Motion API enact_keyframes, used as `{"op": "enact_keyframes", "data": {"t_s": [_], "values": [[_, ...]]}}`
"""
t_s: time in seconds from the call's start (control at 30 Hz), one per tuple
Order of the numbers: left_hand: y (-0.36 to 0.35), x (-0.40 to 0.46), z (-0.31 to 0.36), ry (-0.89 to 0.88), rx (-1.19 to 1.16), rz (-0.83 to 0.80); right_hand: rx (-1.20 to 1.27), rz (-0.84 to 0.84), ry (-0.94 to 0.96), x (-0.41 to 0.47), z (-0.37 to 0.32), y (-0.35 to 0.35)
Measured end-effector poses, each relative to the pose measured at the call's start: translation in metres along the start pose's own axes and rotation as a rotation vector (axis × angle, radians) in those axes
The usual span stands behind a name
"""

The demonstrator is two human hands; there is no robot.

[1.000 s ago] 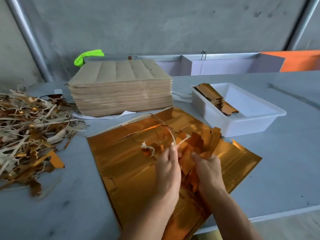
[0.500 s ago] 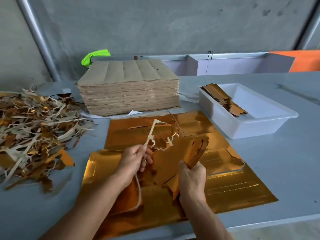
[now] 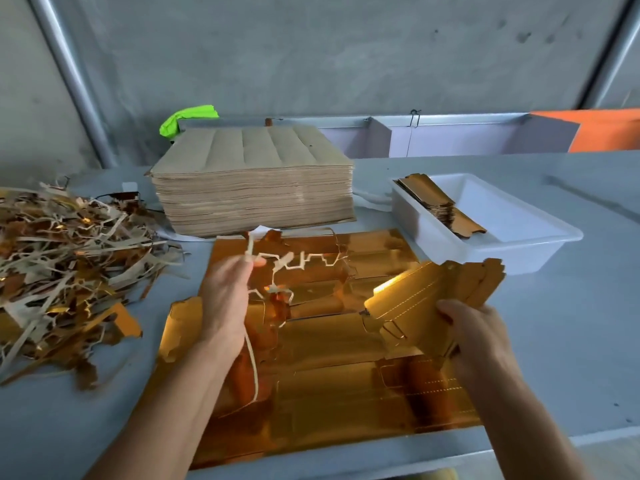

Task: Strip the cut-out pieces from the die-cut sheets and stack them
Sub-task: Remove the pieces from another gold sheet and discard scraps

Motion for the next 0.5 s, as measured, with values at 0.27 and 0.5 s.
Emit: {"op": "enact_keyframes", "data": {"t_s": [0.27, 0.5], "values": [[-0.008, -0.002, 0.037, -0.448, 0.953, 0.253, -0.093, -0.12, -0.042, 0.011, 0.023, -0.048], [-0.11, -0.004, -0.006, -0.508, 1.219, -0.534, -0.08, -0.103, -0.059, 0.019, 0.038, -0.051]]}}
Point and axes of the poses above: each hand's wrist, its own x-axis towards the middle knuckle, its own y-axis out of the back of the hand, z = x × y, the point moved 5 cm from there along x, towards the middle knuckle, and after that the axes turned 1 degree about -x, right-handed, at the moved point
